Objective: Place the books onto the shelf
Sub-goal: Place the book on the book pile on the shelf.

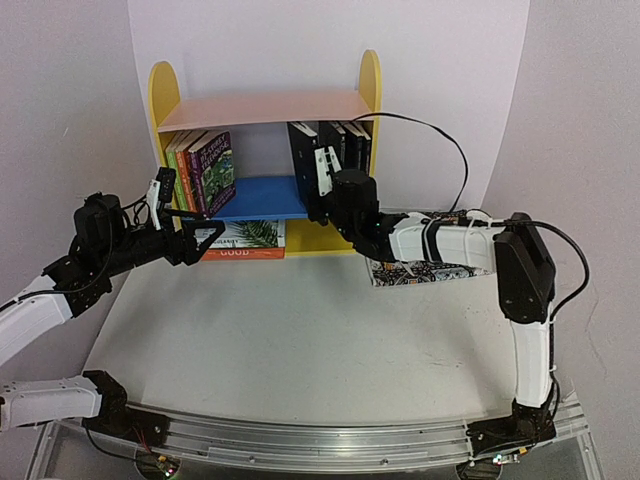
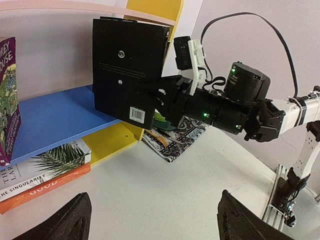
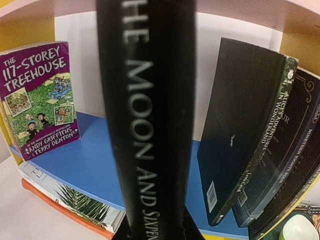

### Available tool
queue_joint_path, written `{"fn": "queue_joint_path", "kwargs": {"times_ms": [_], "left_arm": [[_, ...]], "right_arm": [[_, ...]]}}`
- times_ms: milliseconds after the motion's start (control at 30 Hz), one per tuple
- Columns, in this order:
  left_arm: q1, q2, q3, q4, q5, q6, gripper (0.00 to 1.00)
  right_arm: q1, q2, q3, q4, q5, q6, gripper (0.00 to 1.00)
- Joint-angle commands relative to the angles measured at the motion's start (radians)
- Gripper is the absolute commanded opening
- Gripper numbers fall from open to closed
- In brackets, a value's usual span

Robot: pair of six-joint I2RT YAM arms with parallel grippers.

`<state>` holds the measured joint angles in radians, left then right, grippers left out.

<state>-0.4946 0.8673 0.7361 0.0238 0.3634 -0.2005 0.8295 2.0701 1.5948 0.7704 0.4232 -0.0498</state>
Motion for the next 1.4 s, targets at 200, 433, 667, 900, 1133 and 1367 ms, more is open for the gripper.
{"fn": "queue_joint_path", "kwargs": {"times_ms": [200, 433, 667, 900, 1133, 1367], "left_arm": [[0.001, -0.026, 0.018, 0.004, 0.006, -0.008, 0.88], [0.002, -0.031, 0.016, 0.001, 0.012, -0.015, 0.88], [0.002, -0.042, 0.016, -0.008, 0.011, -0.016, 0.89], [0.002, -0.031, 0.024, -0.012, 0.018, -0.02, 0.89], [0.002, -0.022, 0.031, -0.012, 0.03, -0.025, 0.89], [0.001, -0.026, 0.026, -0.013, 0.032, -0.03, 0.89]], "right_arm": [[-0.033, 0.149, 0.275, 0.253, 0.108, -0.034, 0.0], [-0.058, 0.261, 0.411, 0.251, 0.16, -0.039, 0.0], [-0.08, 0.372, 0.577, 0.209, 0.232, -0.055, 0.0], [-0.084, 0.462, 0.742, 0.12, 0.358, -0.009, 0.0], [-0.088, 0.474, 0.802, 0.013, 0.464, 0.095, 0.0], [-0.097, 0.47, 0.792, -0.086, 0.506, 0.205, 0.0]]}}
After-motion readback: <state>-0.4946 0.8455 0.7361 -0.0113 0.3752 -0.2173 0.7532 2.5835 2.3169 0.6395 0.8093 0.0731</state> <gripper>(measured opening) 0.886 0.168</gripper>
